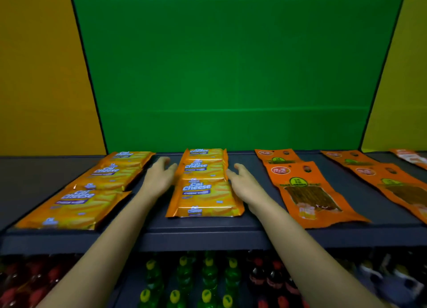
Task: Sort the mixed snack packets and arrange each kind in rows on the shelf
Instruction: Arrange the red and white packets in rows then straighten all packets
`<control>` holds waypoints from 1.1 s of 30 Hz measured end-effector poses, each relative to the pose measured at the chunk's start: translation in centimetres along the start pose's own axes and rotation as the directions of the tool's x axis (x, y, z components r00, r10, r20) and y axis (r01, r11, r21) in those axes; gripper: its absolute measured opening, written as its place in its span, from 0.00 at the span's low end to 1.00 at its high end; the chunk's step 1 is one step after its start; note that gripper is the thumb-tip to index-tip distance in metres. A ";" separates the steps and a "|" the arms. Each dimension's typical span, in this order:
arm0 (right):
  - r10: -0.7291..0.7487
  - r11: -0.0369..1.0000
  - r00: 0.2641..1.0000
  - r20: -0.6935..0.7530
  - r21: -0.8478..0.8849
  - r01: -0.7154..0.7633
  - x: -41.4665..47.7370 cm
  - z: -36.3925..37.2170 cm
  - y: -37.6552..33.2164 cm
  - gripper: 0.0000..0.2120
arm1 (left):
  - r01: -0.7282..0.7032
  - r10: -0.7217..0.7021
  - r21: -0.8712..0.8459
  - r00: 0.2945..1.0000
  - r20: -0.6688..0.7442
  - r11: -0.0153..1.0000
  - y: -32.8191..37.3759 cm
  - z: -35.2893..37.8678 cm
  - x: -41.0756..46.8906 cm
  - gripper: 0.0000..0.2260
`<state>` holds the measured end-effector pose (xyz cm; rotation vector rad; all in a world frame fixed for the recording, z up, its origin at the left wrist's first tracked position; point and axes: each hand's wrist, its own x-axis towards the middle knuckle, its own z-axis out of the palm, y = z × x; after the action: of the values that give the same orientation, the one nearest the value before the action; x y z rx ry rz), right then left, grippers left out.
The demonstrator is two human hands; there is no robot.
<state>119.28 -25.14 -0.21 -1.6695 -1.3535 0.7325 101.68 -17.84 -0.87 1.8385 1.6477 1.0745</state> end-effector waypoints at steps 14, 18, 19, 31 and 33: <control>0.123 0.909 0.992 0.021 0.398 -0.122 -1.6 2.9 -2.3 0.18 | -0.050 0.069 -0.095 0.975 0.213 0.994 -0.8 0.1 -2.2 0.17; 0.128 0.904 0.991 0.036 0.407 -0.132 -1.9 2.3 -2.2 0.19 | -0.068 0.095 -0.117 0.964 0.247 0.991 -0.6 0.1 -2.5 0.17; 0.130 0.904 0.991 0.038 0.406 -0.134 -2.0 2.2 -2.2 0.19 | -0.067 0.097 -0.126 0.962 0.256 0.990 -0.5 0.2 -2.5 0.17; 0.126 0.902 0.992 0.011 0.416 -0.119 -1.3 2.6 -1.5 0.18 | -0.083 0.122 -0.162 0.960 0.250 0.983 0.0 0.6 -2.5 0.18; 0.123 0.917 0.992 0.010 0.381 -0.118 -1.2 2.5 -1.4 0.18 | -0.093 0.127 -0.149 0.963 0.238 0.984 -0.1 0.7 -2.4 0.18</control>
<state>116.21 -25.58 -0.29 -1.4482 -1.0236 0.9854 102.21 -20.07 -1.94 1.9056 1.3109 0.9334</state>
